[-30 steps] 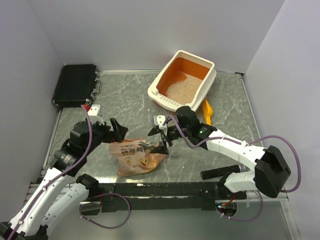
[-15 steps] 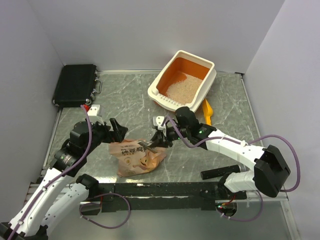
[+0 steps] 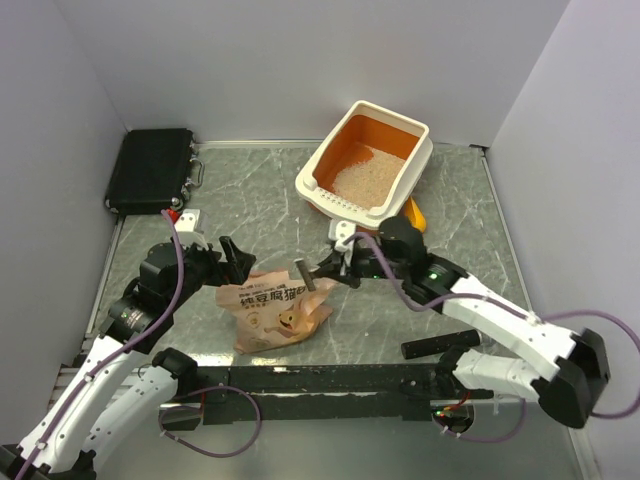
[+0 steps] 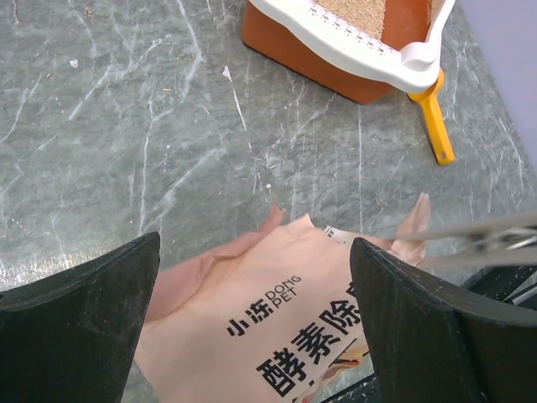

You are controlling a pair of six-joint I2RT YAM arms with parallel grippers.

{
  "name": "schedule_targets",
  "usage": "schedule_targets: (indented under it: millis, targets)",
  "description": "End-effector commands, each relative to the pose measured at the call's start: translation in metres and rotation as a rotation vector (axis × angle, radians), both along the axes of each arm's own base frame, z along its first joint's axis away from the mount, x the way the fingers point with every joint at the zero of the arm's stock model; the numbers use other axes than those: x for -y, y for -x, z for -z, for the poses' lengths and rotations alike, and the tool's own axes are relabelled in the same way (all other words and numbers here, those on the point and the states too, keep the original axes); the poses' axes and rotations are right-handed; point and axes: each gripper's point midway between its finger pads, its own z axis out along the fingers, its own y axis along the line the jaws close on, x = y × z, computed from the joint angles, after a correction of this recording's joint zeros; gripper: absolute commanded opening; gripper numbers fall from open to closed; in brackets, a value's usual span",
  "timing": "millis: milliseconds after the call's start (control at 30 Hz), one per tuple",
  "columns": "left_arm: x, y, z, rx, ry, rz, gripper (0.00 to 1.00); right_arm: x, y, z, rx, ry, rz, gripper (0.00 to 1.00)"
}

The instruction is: Fill the litter box with clean litter

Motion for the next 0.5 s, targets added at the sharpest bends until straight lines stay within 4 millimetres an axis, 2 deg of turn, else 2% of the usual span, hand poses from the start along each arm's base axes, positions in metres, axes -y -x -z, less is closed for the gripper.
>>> schedule_targets:
  millis: [0,33,100,167,233,367,467]
  targets:
    - [0.003,-0.001,-0.01,0.031,0.028,0.009,0.99,0.043,-0.037,-0.057,0.033,-0.048,0.315,0.0]
    - [0.004,-0.001,-0.009,0.029,0.028,0.01,0.99,0.059,-0.045,-0.047,-0.004,0.006,0.408,0.0]
    - [0.003,0.0,-0.01,0.031,0.031,0.008,0.99,0.084,-0.057,-0.047,-0.078,0.011,0.555,0.0]
    - [0.003,0.0,-0.012,0.035,0.034,0.008,0.99,0.11,-0.065,-0.035,-0.162,0.024,0.702,0.0]
    - [0.003,0.001,-0.013,0.04,0.036,0.01,0.99,0.146,-0.079,-0.022,-0.227,0.021,0.852,0.0]
    - [0.004,0.003,-0.014,0.044,0.043,0.021,0.99,0.206,-0.091,0.011,-0.417,-0.017,1.185,0.0]
    - [0.005,0.004,-0.016,0.05,0.047,0.026,0.99,0.246,-0.098,0.032,-0.485,-0.045,1.415,0.0]
